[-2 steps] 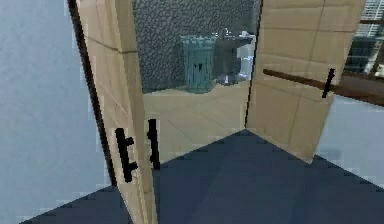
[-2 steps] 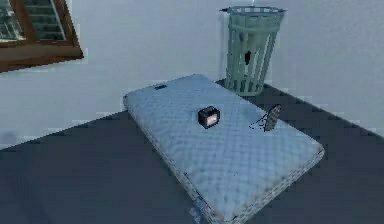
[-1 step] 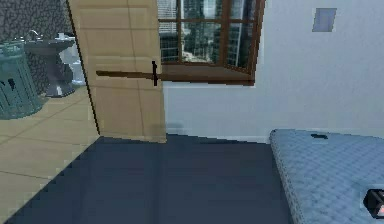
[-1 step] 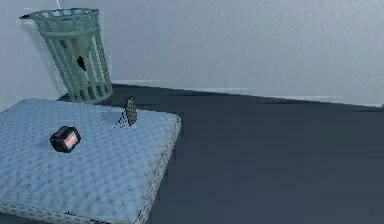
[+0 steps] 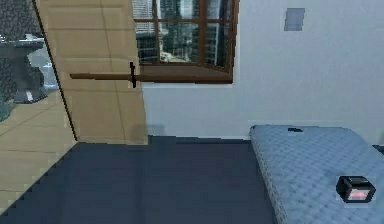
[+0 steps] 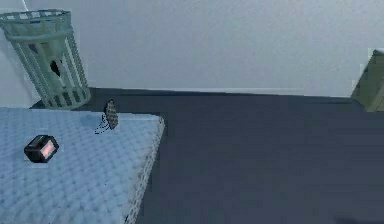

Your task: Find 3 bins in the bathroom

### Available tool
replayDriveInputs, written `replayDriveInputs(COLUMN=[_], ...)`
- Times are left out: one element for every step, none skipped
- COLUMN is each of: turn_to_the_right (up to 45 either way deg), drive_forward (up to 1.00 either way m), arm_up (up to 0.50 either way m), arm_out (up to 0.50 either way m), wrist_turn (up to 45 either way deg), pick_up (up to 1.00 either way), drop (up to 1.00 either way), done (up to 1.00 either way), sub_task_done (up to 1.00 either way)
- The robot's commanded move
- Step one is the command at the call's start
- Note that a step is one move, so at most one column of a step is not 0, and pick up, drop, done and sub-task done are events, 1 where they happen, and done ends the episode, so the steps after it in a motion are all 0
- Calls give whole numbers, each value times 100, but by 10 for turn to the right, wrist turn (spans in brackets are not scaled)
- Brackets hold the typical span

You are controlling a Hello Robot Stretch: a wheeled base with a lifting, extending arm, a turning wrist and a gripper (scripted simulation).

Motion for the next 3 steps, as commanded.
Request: replayDriveInputs(turn_to_the_right=[0,-420,0], drive_forward=[40,0,55], arm_up=[0,0,0], arm_out=[0,0,0], wrist_turn=[0,0,0], pick_up=[0,0,0], drop=[0,0,0], done=[0,0,0], sub_task_done=[0,0,0])
